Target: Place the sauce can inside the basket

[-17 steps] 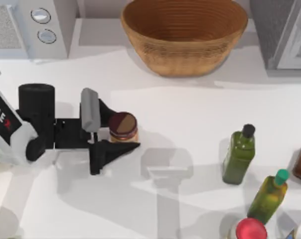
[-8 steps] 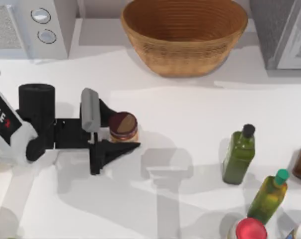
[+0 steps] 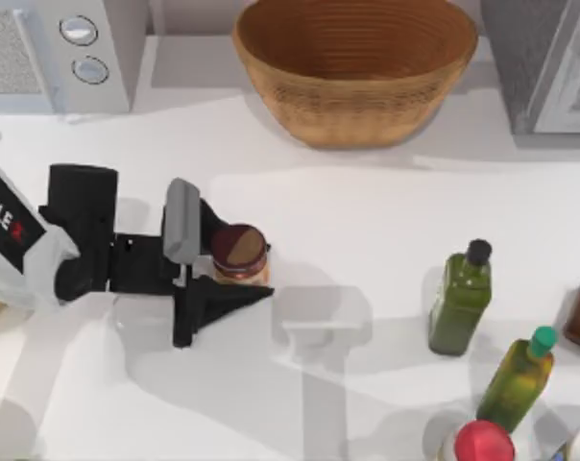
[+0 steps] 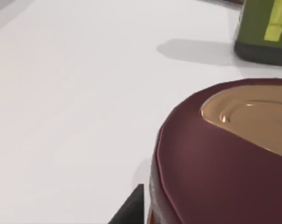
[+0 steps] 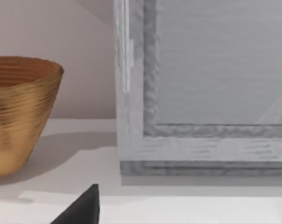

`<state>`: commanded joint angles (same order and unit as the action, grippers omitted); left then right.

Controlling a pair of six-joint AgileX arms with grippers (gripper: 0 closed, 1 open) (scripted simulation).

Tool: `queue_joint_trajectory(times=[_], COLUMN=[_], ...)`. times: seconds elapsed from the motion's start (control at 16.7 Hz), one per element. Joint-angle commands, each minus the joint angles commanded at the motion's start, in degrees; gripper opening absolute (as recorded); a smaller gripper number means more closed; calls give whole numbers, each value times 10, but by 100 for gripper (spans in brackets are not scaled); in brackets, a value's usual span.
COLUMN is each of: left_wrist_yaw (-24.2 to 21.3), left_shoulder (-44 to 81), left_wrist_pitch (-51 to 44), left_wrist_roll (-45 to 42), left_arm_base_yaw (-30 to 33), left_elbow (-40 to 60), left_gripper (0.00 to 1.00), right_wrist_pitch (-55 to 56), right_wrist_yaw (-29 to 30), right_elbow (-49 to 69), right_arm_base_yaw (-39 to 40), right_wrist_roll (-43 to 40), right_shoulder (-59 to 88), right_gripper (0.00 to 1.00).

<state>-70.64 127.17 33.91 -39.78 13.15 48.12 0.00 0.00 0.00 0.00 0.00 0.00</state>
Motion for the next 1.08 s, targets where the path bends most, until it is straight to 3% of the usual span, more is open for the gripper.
queue_joint_trajectory(times=[1.08], left_wrist_yaw=[-45], left_shoulder=[-103], left_wrist_pitch=[-465], left_wrist_roll=[-272], left_arm_base_yaw=[-35], left_elbow=[-7], left_gripper=[0], right_wrist_pitch=[0], right_wrist_yaw=[0], right_elbow=[0], right_arm_base_yaw=[0], right_wrist_roll=[0], right_shoulder=[0], right_gripper=[100])
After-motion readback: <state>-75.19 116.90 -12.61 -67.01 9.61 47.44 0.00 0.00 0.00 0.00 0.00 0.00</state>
